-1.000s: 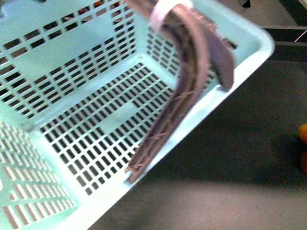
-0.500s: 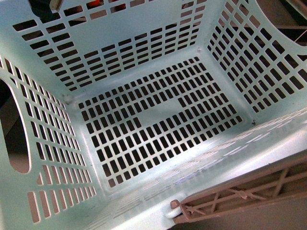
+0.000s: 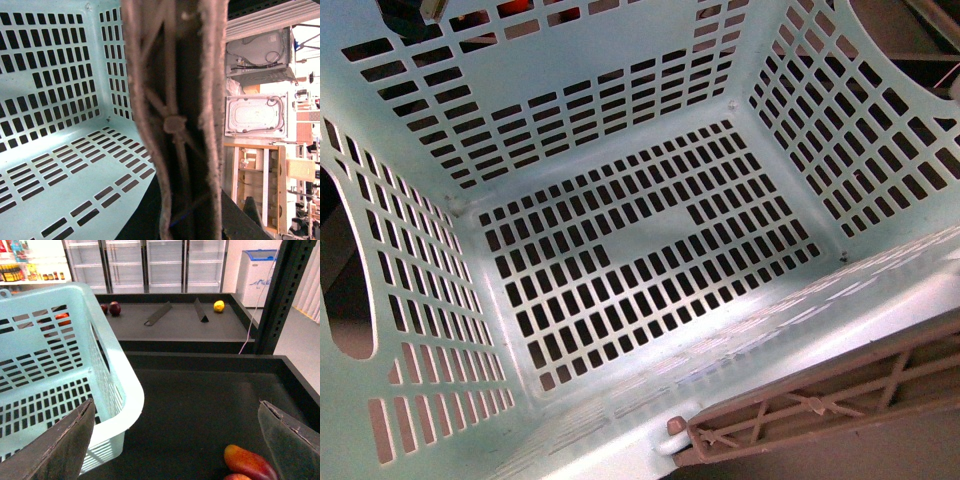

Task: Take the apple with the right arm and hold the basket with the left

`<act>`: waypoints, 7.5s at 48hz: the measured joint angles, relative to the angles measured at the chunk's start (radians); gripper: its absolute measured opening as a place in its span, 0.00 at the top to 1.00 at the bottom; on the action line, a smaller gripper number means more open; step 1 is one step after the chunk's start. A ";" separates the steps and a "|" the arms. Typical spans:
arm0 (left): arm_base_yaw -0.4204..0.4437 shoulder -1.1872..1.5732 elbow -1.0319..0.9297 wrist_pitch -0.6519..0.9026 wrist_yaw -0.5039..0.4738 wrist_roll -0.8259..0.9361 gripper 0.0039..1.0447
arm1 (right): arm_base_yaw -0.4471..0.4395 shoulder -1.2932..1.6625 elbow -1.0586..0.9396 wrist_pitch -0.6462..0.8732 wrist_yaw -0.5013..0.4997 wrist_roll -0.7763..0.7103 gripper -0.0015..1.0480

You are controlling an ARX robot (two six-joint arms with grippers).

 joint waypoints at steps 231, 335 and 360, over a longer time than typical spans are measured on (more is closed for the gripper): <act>0.000 0.006 0.000 -0.003 -0.008 0.008 0.94 | -0.022 0.442 0.116 0.423 -0.090 -0.055 0.73; -0.002 0.007 -0.001 0.005 -0.022 0.003 0.94 | -0.024 -0.052 -0.037 0.116 -0.093 -0.071 0.08; 0.245 -0.038 -0.139 0.168 -0.142 -0.301 0.94 | -0.024 -0.053 -0.037 0.116 -0.093 -0.071 0.09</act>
